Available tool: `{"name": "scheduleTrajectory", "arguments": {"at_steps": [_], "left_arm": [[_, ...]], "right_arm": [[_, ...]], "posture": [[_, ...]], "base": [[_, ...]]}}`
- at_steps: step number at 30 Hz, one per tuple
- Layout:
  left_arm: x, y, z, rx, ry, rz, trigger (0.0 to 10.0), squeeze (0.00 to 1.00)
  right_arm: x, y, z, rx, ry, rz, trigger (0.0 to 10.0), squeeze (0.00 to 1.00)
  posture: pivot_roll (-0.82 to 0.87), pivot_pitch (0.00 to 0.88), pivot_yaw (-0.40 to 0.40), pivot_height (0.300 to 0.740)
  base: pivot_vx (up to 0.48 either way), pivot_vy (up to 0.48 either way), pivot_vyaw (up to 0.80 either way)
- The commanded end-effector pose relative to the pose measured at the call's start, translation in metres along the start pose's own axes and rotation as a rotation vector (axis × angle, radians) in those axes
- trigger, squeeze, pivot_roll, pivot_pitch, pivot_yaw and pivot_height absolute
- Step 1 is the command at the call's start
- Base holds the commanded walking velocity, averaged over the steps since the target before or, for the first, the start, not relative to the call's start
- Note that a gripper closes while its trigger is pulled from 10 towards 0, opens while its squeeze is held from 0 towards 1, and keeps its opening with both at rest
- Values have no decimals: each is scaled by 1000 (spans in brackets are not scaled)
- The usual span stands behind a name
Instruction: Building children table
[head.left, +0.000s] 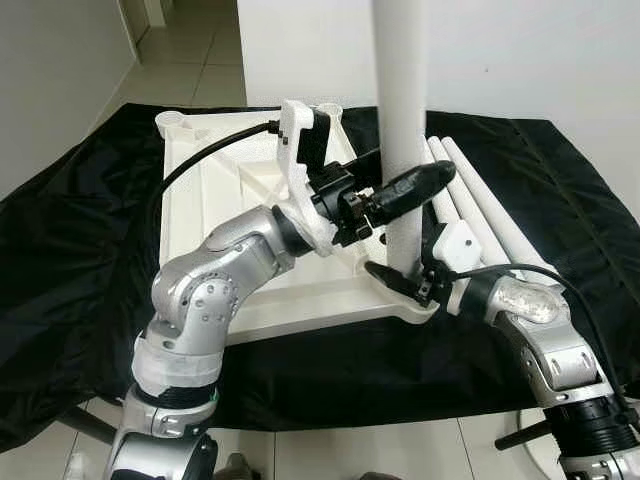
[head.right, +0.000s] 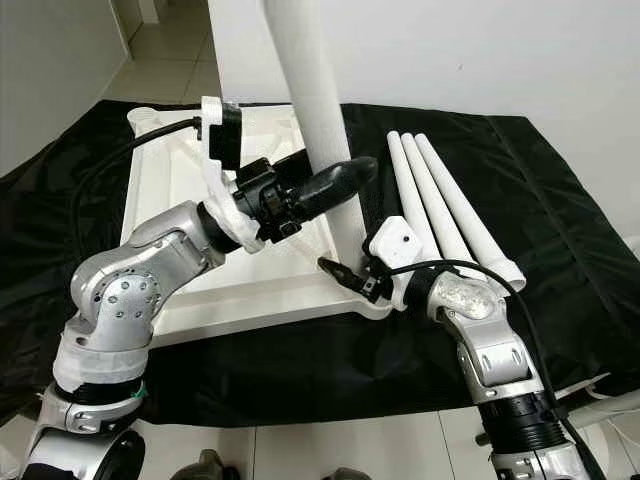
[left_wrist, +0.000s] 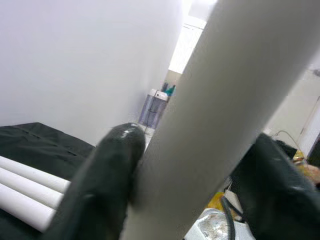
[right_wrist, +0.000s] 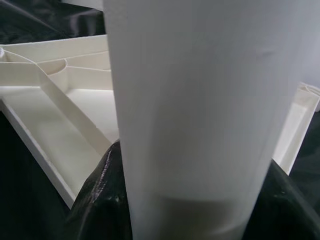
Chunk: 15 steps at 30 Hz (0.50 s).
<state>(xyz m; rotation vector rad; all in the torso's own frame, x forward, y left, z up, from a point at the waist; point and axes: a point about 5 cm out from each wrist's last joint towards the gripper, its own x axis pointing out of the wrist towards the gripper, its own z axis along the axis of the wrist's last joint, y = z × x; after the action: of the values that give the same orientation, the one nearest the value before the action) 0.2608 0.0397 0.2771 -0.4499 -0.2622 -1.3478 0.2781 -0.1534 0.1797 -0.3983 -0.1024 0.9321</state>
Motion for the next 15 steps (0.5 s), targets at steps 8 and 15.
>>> {"name": "scheduleTrajectory", "arguments": {"at_steps": [8,15], "left_arm": [[6,-3,3,-13,-14,-26,0,0],[14,14,7,64,6,161,10000,0]], "right_arm": [[2,-4,1,13,15,-6,10000,0],[13,-6,3,83,-35,-105,10000,1000]], "posture": [[-63,0,-7,740],[-63,0,-9,740]], "base": [[0,0,0],[0,0,0]]}}
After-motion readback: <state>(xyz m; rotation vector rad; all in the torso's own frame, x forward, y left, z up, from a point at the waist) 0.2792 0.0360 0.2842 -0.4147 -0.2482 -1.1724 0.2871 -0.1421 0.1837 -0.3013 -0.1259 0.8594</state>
